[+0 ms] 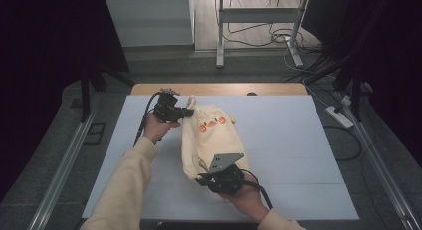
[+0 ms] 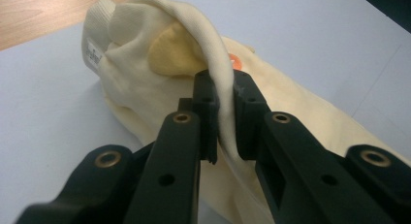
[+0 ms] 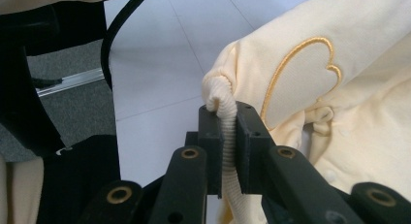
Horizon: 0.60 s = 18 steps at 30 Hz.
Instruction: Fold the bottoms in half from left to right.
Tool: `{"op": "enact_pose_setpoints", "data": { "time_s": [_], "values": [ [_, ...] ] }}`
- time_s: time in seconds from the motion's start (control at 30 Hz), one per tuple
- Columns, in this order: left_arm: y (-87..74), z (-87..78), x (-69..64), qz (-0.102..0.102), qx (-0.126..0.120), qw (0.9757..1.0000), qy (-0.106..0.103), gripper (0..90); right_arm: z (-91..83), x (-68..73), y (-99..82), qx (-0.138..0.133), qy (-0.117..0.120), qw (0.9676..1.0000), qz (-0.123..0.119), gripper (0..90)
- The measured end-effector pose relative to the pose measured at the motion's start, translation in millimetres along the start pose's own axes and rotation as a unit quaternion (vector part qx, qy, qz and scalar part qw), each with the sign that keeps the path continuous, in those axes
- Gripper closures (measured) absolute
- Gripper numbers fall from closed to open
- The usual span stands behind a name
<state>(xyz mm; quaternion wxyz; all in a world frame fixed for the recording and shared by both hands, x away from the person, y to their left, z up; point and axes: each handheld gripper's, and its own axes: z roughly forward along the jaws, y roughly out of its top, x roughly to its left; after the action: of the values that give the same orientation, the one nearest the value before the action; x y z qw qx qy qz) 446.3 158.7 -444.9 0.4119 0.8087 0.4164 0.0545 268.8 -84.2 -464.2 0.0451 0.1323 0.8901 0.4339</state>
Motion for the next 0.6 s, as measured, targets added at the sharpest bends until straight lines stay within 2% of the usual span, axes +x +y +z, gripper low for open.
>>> {"op": "enact_pose_setpoints", "data": {
  "time_s": [0.6],
  "values": [
    [1.7,11.6,-7.4,0.004,0.002,1.0,-0.007,82.1,-14.3,-4.5,-12.8,0.001,-0.011,0.9999,0.012,82.3]
  ]
}}
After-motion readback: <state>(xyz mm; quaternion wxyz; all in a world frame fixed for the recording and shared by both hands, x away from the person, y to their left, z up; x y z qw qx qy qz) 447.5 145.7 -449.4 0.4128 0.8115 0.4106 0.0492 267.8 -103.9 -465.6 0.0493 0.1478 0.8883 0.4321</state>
